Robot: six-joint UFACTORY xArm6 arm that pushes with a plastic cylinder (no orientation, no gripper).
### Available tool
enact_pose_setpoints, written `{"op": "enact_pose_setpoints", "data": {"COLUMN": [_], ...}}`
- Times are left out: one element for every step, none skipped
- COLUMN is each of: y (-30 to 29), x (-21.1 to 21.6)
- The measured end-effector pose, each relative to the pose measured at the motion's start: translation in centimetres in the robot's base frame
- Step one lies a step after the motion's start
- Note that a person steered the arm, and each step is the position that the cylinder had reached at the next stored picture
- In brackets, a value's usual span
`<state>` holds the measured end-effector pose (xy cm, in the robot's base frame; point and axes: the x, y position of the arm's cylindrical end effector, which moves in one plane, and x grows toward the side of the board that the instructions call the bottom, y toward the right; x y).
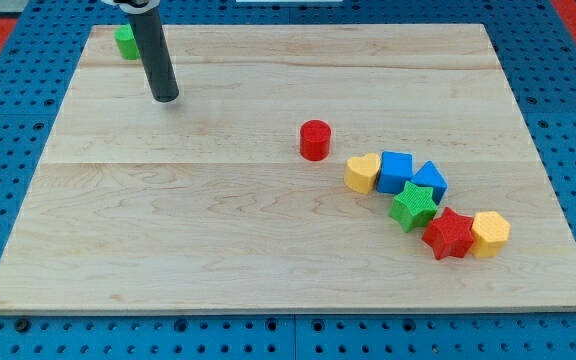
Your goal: Nudge the yellow hexagon along with the red star a bit left
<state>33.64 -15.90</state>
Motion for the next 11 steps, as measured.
{"op": "enact_pose_setpoints", "data": {"y": [0.7,0.8,1.1,1.8,8.1,13.6,18.3,24.8,30.1,36.9,42.6], "x": [3.1,8.1,12.6,16.8,22.2,26.0,26.0,26.0,26.4,24.8,24.8]}}
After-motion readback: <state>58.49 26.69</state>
